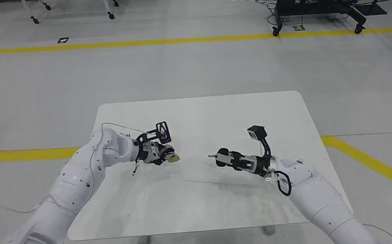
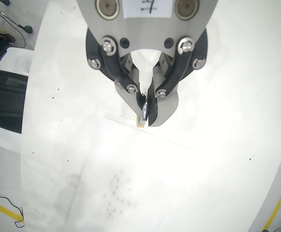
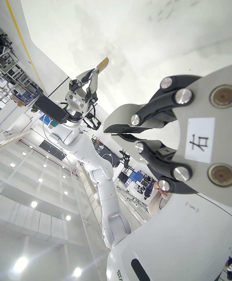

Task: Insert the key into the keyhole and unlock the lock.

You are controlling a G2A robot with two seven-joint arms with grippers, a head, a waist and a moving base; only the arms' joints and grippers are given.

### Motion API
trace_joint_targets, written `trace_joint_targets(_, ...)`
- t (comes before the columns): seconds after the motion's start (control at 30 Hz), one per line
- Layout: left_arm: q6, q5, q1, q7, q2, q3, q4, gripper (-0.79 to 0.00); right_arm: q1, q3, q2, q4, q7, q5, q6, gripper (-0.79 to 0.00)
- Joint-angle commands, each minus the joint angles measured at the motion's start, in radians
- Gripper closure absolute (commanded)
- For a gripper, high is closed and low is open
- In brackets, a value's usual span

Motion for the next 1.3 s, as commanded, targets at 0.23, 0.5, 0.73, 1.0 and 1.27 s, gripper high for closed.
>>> trace_joint_targets(0.23, -0.004, -0.334, 0.049, 0.030, -0.011, -0.026, 0.047, 0.000, -0.006, -0.005, -0.001, -0.005, -0.010, 0.001, 0.019, 0.000)
trace_joint_targets(0.5, 0.007, -0.920, -0.081, -0.244, -0.120, 0.144, 0.270, 0.000, 0.011, -0.042, -0.017, 0.043, -0.031, 0.136, 0.013, 0.000)
trace_joint_targets(0.73, -0.004, -1.120, -0.116, -0.351, -0.162, 0.177, 0.340, 0.000, 0.019, -0.046, -0.022, 0.058, -0.035, 0.207, 0.008, 0.000)
trace_joint_targets(1.0, 0.023, -1.399, -0.043, -0.387, -0.162, 0.159, 0.286, 0.000, 0.030, -0.065, -0.032, 0.046, -0.085, 0.209, 0.070, 0.000)
trace_joint_targets(1.27, 0.365, -2.009, 0.008, -0.729, -0.179, 0.099, 0.292, 0.000, 0.148, -0.152, -0.103, 0.192, -0.046, 0.558, 0.081, 0.000)
